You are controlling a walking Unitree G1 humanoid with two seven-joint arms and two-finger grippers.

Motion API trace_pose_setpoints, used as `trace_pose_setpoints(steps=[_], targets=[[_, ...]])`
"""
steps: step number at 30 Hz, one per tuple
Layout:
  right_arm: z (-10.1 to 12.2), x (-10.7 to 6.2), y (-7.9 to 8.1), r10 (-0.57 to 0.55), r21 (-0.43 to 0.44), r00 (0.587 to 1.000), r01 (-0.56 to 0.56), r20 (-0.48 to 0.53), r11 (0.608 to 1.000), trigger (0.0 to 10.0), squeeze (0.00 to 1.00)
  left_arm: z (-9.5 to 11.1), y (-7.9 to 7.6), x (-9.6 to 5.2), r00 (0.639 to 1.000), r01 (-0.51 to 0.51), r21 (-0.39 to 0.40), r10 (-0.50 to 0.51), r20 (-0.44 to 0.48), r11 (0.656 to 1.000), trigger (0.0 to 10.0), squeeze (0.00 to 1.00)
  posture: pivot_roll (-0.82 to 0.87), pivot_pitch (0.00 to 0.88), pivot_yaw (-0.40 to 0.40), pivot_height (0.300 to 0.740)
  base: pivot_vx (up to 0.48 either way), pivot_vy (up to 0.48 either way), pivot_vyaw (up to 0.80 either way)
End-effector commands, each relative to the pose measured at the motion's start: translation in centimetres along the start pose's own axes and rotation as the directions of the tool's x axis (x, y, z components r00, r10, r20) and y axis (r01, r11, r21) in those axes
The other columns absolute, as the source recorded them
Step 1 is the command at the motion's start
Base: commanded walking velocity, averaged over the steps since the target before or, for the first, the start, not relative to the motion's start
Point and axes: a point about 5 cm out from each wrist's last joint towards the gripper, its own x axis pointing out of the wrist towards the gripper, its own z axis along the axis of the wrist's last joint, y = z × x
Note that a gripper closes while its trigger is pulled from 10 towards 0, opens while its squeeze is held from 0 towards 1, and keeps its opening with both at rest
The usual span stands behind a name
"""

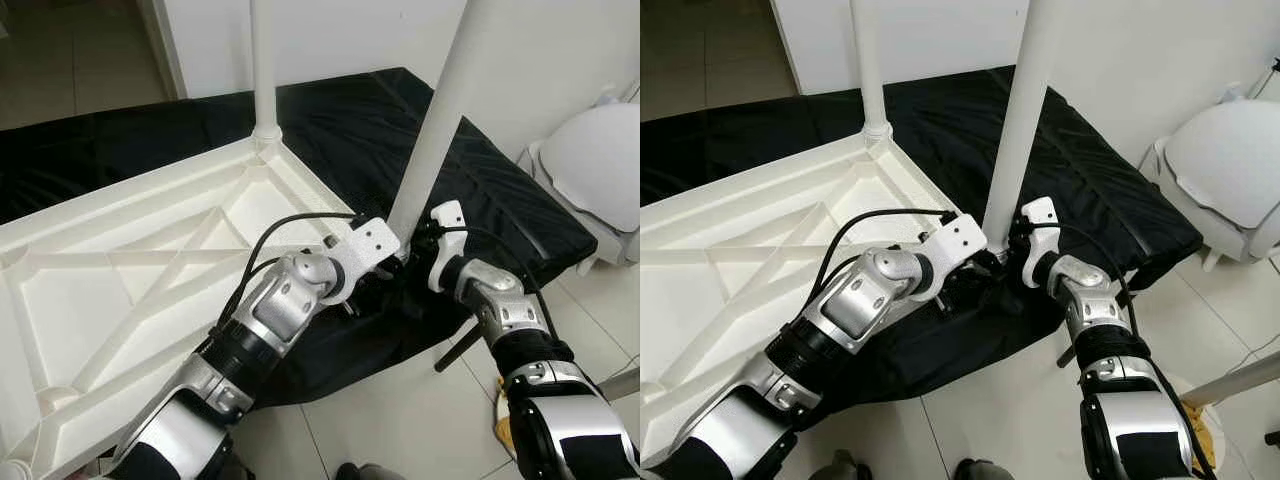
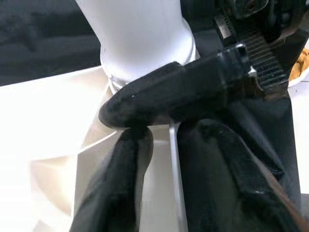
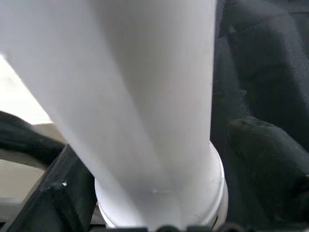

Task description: Building children table

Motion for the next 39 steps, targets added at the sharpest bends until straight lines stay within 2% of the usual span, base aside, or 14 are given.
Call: trace_pose_setpoints(steps=[1,12,17,18,19,21,22,23,25,26,27,31,32,39], targets=[[-0.1,-0.1,-0.2,0.006,-0.010,1.000,-0.006,-0.014,1.000,10.0,0.00,-0.3,-0.2,0.3,0.999,0.011,0.000,-0.011,-0.031,1.000,10.0,0.00,-0.07,0.085,0.008,0.740,0.000,0.000,0.00],[0.2,-0.1,-0.6,0.005,-0.022,1.000,-0.005,-0.001,1.000,10.0,0.00,-1.3,-0.5,0.9,0.991,0.028,-0.052,-0.034,-0.126,0.998,10.0,0.00,-0.08,0.086,0.015,0.740,0.000,0.000,0.00],[0.4,0.0,-0.8,0.001,-0.026,1.000,-0.001,0.004,1.000,10.0,0.00,-1.6,-0.7,1.1,0.989,0.035,-0.052,-0.042,-0.139,0.998,10.0,0.00,-0.08,0.085,0.016,0.740,0.000,0.000,0.00],[0.4,0.0,-0.8,0.002,-0.025,1.000,-0.002,0.006,1.000,10.0,0.00,-1.6,-0.6,1.1,0.989,0.033,-0.057,-0.040,-0.140,0.998,0.2,0.00,-0.08,0.086,0.014,0.740,0.000,0.000,0.00],[0.4,0.0,-0.8,0.001,-0.026,1.000,-0.001,0.007,1.000,10.0,0.00,-1.6,-0.7,1.1,0.990,0.035,-0.063,-0.043,-0.136,0.997,0.0,0.00,-0.08,0.086,0.014,0.740,0.000,0.000,0.00],[0.4,0.0,-0.8,0.002,-0.025,1.000,-0.001,0.007,1.000,10.0,0.00,-1.6,-0.6,1.0,0.990,0.034,-0.063,-0.042,-0.135,0.997,0.0,0.00,-0.08,0.086,0.014,0.740,0.000,0.000,0.00],[0.4,0.0,-0.8,-0.003,-0.025,1.000,0.003,0.006,1.000,10.0,0.00,-1.5,-0.5,1.0,0.991,0.024,-0.063,-0.033,-0.133,0.998,4.5,0.00,-0.08,0.086,0.013,0.740,0.000,0.000,0.00],[0.3,0.1,-0.9,-0.013,-0.024,1.000,0.013,0.003,1.000,10.0,0.00,-1.4,-0.6,1.0,0.990,0.035,-0.052,-0.042,-0.133,0.998,0.0,0.00,-0.07,0.084,0.012,0.740,0.000,0.000,0.00],[0.3,0.1,-0.9,-0.020,-0.024,1.000,0.020,0.001,1.000,10.0,0.00,-1.4,-0.7,1.0,0.990,0.044,-0.044,-0.049,-0.133,0.998,0.0,0.00,-0.08,0.085,0.011,0.740,0.000,0.000,0.00],[0.2,0.1,-0.9,-0.025,-0.018,1.000,0.025,0.001,1.000,10.0,0.00,-1.3,-0.7,1.0,0.991,0.043,-0.049,-0.049,-0.125,0.998,10.0,0.00,-0.08,0.084,0.010,0.740,0.000,0.000,0.00],[0.1,0.1,-0.9,-0.031,-0.016,1.000,0.031,0.000,0.999,10.0,0.00,-1.3,-0.7,1.0,0.991,0.046,-0.047,-0.052,-0.121,0.998,0.0,0.00,-0.08,0.084,0.009,0.740,0.000,0.000,0.00],[0.0,0.2,-0.8,-0.039,-0.016,0.999,0.039,-0.001,0.999,10.0,0.00,-1.3,-0.8,1.0,0.991,0.046,-0.047,-0.051,-0.120,0.998,0.0,0.00,-0.08,0.084,0.009,0.740,0.000,0.000,0.00],[-0.1,0.2,-0.8,-0.045,-0.013,0.999,0.045,0.000,0.999,10.0,0.00,-1.3,-0.9,1.0,0.990,0.051,-0.042,-0.056,-0.131,0.998,10.0,0.00,-0.08,0.084,0.007,0.740,0.000,0.000,0.00],[-0.2,0.3,-0.8,-0.079,-0.003,0.997,0.079,0.004,0.997,10.0,0.00,-1.4,-0.8,1.1,0.990,0.047,-0.035,-0.052,-0.135,0.998,10.0,0.00,-0.08,0.085,-0.001,0.740,0.000,0.000,0.00]])
